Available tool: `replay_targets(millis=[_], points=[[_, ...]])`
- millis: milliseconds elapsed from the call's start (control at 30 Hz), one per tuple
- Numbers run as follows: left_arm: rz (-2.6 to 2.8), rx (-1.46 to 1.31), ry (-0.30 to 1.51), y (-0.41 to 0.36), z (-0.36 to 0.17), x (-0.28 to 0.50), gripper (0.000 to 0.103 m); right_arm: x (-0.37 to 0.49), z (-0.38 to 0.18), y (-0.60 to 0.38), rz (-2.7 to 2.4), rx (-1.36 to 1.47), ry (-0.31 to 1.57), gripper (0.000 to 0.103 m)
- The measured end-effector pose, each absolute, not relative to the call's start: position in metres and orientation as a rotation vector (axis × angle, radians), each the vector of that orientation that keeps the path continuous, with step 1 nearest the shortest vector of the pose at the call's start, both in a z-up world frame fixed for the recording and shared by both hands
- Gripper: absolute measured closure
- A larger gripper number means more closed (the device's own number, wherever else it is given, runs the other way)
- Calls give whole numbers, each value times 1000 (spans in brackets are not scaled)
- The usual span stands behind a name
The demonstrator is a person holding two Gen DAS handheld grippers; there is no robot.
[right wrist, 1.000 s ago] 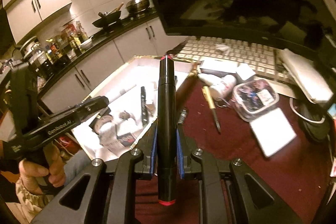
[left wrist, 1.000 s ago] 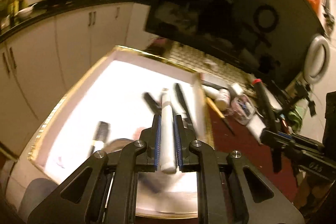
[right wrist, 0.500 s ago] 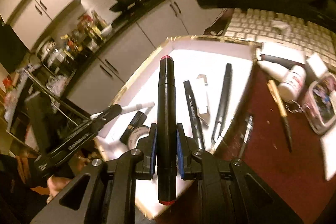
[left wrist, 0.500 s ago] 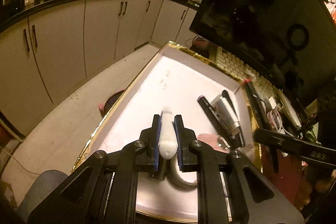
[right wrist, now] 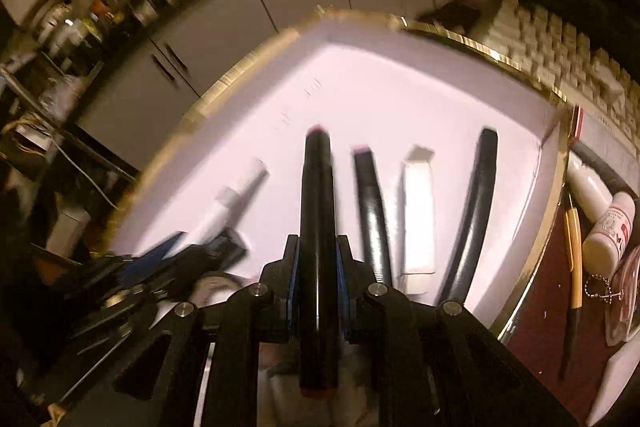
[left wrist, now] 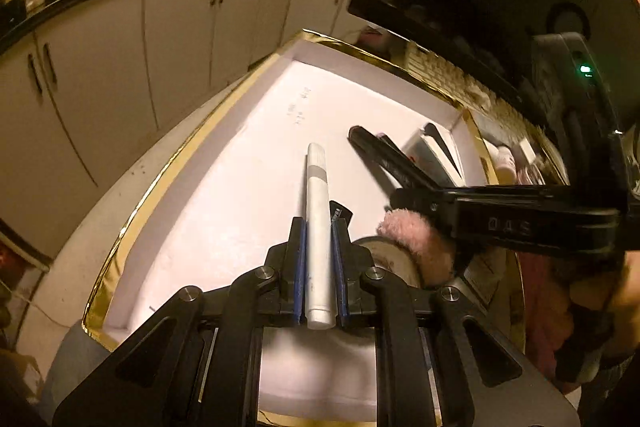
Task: Organize objects
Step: 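Carry the white and black markers over the white tray, then lower both markers into the tray and open both grippers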
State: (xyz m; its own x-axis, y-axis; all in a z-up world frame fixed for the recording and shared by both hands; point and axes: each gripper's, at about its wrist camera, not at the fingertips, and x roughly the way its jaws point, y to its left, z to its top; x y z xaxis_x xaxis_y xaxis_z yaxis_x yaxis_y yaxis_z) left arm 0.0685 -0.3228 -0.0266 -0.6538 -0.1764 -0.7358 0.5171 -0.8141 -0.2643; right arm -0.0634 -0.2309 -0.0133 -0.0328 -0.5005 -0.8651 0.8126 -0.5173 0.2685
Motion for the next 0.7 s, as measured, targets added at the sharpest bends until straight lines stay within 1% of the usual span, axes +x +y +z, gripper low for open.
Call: replay_targets(millis=[33,167,233,300,367,400,433,500,533,700], points=[[-2467,1032,655,-322,-27,67,91,-67,-17,-228,-1729,1282,367,90],[-2486,1036,668,-321,-28,68,91,-75,-14,-212,-1807,1299,406,90],[-2479,1015,707,-324,-29,70,91,-76,-13,-207,-1802,1296,401,89],[-2468,984,755,-327,-30,73,91,-76,-9,-201,-1783,1269,342,87],[-2463,952,734,-326,-27,74,91,-73,-4,-193,-1795,1242,313,83],[-2463,935,722,-325,-24,77,90,-71,-1,-189,-1802,1228,305,75],[-2462,919,717,-324,-22,78,83,-70,2,-185,-1809,1213,293,64],[-2460,885,740,-324,-18,80,58,-68,6,-176,-1817,1193,260,55],[-2460,869,757,-324,-16,81,55,-68,8,-171,-1817,1187,235,53],[-2488,839,800,-317,-7,82,53,-63,15,-153,-1820,1169,147,46]])
